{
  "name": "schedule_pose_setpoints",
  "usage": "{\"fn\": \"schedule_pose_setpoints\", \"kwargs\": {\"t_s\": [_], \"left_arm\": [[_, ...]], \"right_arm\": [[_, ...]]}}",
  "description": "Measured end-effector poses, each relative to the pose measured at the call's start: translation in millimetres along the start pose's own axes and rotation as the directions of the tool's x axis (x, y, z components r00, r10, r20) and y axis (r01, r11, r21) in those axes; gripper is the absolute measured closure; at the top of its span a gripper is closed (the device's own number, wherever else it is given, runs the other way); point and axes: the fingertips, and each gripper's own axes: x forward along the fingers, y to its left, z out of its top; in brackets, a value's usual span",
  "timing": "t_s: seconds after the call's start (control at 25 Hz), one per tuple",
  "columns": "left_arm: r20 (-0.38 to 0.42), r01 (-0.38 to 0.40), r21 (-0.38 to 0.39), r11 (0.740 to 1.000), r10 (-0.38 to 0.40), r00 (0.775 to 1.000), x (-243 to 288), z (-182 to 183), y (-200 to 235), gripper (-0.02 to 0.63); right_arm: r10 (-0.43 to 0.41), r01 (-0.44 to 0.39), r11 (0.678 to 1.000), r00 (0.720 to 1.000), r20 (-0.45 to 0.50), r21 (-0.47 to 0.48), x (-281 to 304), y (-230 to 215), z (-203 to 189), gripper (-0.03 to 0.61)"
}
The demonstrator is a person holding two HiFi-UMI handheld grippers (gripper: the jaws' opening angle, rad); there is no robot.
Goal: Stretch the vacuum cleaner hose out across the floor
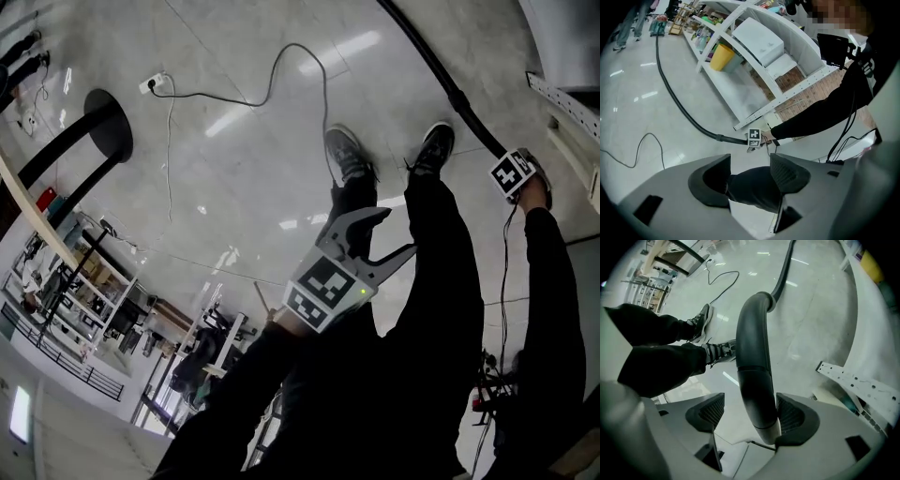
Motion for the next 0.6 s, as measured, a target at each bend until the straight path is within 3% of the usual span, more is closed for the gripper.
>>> {"fn": "schedule_pose_setpoints", "kwargs": {"t_s": [0.12,0.28,0.36,0.48,0.6], "left_arm": [[0.022,-0.011,-0.015,1.000,0.011,1.000,-8,4,3,0.334],[0.062,-0.014,-0.001,1.000,0.014,0.998,-23,12,-2,0.336],[0.087,-0.017,-0.004,1.000,0.017,0.996,-31,17,-2,0.336],[0.122,-0.034,-0.007,0.999,0.035,0.992,-48,21,0,0.337],[0.145,-0.069,0.025,0.997,0.064,0.987,-69,24,-3,0.337]], "right_arm": [[-0.027,0.026,0.999,0.999,0.025,0.018,-15,-6,2,0.202],[-0.009,-0.032,0.976,0.982,0.189,0.214,-51,-6,16,0.169],[-0.020,-0.023,0.981,0.975,0.220,0.191,-66,-3,23,0.169],[-0.057,0.041,0.996,0.974,0.221,0.075,-86,5,32,0.169],[-0.046,0.029,0.997,0.970,0.238,0.076,-116,31,40,0.170]]}}
